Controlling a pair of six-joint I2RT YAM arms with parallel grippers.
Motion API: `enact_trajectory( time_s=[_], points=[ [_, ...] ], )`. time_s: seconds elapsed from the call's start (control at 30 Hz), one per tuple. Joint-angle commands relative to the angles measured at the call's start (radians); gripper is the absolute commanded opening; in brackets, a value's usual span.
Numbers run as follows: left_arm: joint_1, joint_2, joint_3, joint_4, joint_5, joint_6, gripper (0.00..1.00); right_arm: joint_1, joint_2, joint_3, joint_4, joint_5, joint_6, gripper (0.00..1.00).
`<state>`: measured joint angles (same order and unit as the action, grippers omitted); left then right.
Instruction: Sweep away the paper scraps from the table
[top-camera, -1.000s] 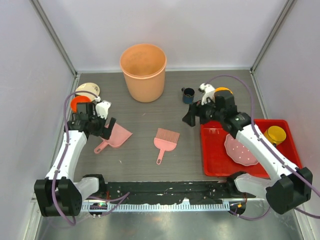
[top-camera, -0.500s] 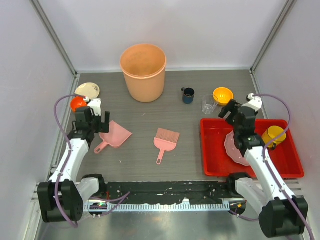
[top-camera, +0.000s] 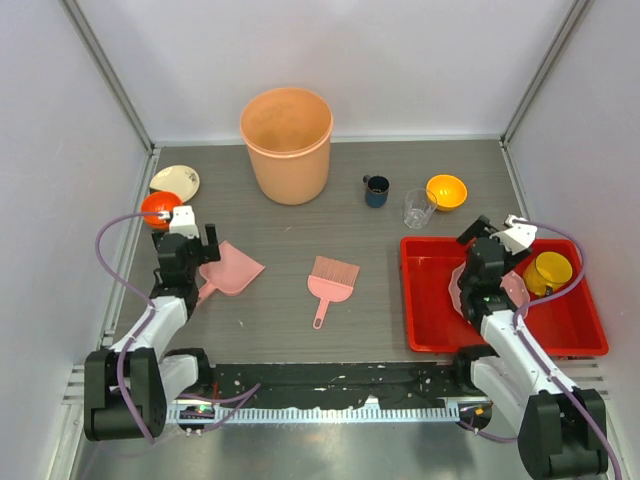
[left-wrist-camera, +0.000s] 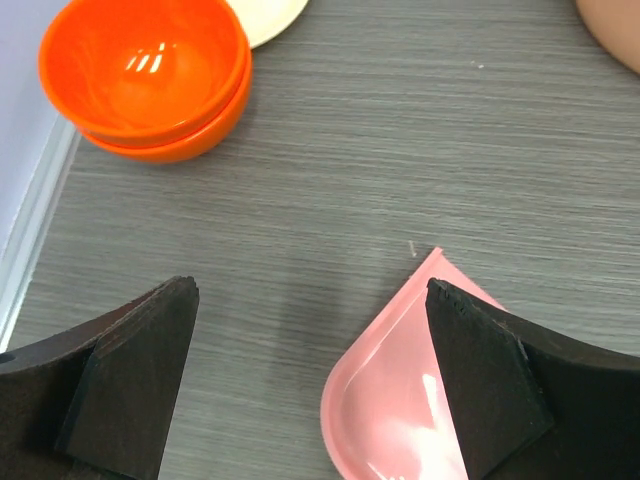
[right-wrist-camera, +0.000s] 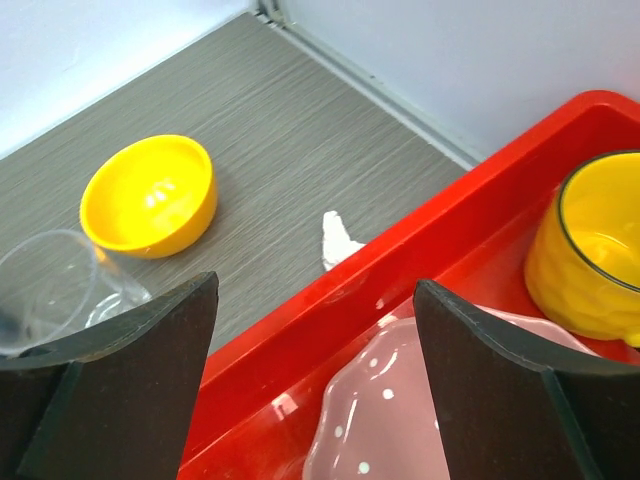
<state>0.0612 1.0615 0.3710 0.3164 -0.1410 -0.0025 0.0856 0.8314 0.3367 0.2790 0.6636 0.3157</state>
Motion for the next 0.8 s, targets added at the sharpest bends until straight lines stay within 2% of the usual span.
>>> enact_trajectory(
  time_s=[0.0, 0.17, 0.4, 0.77],
  points=[
    [0.006, 0.009, -0.043, 0.231, 0.078, -0.031, 1.0, 0.002, 0.009, -0.042, 0.161, 0.146, -0.007, 0.84],
    [0.006, 0.058, -0.076, 0.329, 0.095, -0.031, 1.0, 0.003, 0.02, -0.096, 0.273, 0.006, -0.059, 0.84],
    [0.006, 0.156, -0.09, 0.424, 0.06, -0.033, 1.0, 0.002, 0.049, -0.148, 0.339, -0.028, -0.07, 0.84],
    [0.008, 0.14, -0.109, 0.443, 0.107, -0.019, 1.0, 0.005, 0.067, -0.146, 0.358, -0.048, -0.093, 0.83]
  ],
)
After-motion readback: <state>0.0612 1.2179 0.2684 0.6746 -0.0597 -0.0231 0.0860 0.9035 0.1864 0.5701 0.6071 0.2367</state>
